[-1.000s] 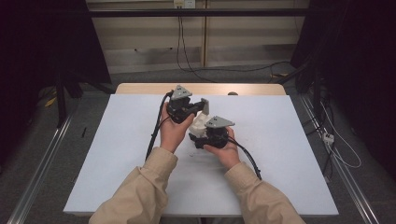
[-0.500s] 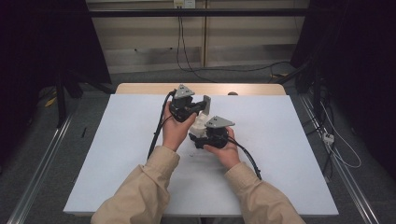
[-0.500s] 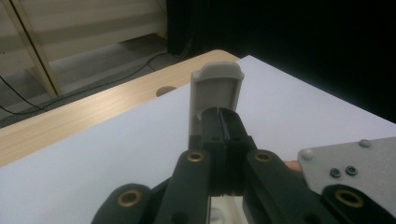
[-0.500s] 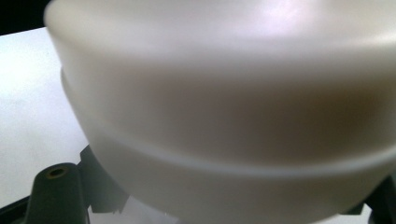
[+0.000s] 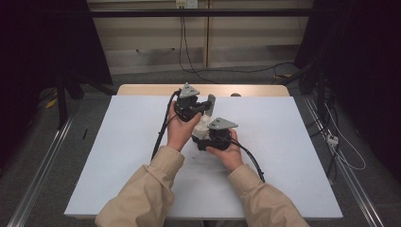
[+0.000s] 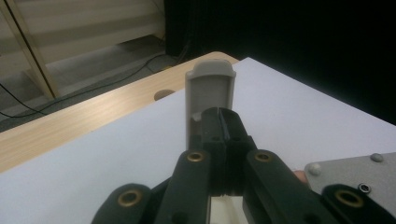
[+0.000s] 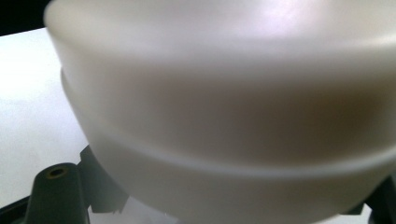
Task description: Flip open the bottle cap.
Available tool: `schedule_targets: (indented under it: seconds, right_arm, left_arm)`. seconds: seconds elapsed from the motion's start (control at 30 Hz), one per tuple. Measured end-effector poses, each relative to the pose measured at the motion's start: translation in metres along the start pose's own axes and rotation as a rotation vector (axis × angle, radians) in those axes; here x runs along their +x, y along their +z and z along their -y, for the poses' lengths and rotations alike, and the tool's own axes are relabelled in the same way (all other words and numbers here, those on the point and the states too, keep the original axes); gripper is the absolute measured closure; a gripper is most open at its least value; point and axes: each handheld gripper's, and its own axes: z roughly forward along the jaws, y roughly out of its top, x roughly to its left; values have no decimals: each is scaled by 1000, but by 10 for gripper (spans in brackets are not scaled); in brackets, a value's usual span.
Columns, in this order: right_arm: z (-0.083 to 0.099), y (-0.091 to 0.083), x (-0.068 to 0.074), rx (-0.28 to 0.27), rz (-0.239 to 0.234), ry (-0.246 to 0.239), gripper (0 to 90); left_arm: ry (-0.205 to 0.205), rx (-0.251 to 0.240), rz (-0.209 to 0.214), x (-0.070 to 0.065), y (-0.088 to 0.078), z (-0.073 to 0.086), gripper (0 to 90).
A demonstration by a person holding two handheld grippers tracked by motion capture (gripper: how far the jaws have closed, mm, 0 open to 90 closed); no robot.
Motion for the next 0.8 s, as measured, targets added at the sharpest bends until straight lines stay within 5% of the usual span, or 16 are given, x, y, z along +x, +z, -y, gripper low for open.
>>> schedule_targets:
  seconds: [0.8]
  right_arm:
    - [0, 0, 0, -1, -1, 0, 185]
  left_arm:
    - [-1, 16, 7, 2, 15, 6, 900]
